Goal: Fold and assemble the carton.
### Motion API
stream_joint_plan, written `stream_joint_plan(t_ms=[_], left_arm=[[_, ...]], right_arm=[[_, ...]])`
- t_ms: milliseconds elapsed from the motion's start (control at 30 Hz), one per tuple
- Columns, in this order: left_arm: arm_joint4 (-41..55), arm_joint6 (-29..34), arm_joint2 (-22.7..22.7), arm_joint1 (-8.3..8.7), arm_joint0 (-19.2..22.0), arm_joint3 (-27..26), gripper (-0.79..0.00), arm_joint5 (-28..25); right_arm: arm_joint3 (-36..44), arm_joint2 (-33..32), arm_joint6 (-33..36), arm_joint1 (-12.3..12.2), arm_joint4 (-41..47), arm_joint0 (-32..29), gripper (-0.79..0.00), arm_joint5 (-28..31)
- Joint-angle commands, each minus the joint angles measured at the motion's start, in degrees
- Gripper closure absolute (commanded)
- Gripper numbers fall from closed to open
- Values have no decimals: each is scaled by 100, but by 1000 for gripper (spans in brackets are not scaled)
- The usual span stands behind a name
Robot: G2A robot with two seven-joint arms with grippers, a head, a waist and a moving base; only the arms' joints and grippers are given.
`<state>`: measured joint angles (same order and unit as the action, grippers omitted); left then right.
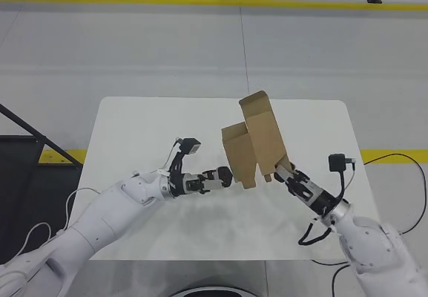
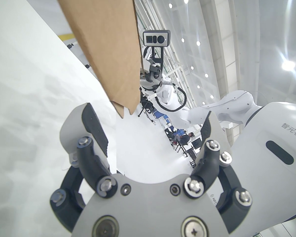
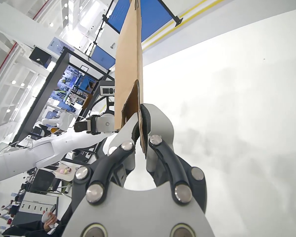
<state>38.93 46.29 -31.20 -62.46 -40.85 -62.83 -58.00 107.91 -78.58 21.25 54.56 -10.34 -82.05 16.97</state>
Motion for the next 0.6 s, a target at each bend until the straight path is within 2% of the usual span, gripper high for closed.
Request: stream_joint_plan(t_ms=[0,167,567], left_arm=[[50,0,-17,-8,-19,5,-785,0],[192,0,-36,-47,-24,104,-785,0],[444,0,-129,-228,42,428,-785,1]], right_arm=[[56,26,-189,16,-223,-39,0,-105],[152,81,-480,51,-567,-131,0,-143],[226,113,-591,110,-952,-210,0,-270]])
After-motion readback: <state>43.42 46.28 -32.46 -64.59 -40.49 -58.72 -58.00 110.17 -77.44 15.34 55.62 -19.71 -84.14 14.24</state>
